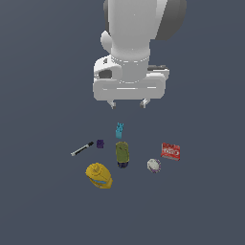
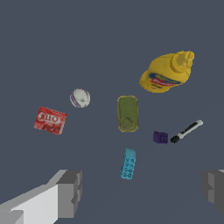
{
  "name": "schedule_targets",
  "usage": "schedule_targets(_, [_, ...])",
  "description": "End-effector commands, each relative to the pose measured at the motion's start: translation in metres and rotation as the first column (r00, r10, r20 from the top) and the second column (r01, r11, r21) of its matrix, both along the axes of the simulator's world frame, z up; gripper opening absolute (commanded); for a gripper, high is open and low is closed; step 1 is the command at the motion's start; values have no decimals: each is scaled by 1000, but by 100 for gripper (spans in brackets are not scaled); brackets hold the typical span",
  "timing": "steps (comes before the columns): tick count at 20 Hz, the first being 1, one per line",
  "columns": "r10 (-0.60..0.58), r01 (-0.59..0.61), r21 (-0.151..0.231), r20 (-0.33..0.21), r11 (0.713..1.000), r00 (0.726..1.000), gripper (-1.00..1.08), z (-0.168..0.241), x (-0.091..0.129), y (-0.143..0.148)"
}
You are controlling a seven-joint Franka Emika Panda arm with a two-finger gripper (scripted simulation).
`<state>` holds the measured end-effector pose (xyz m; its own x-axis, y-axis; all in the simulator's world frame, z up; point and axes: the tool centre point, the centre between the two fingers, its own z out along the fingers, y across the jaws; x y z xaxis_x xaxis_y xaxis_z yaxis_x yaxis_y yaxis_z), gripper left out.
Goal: Pick up a designated object from a clutter of objects.
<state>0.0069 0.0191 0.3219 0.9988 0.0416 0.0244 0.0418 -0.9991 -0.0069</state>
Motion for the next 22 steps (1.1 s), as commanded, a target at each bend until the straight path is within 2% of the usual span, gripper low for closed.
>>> schedule_targets(1, [0, 0, 0, 0, 1000, 1000, 100, 0, 0, 0])
schedule_targets(10, [-18, 18, 26, -12, 1000, 1000, 100, -7, -2, 19])
schedule_targets(16, [-17, 17, 25, -12, 1000, 1000, 100, -9, -1, 18])
schedule_targets(22, [-12, 12, 22, -13, 1000, 1000, 100, -27, 7, 15])
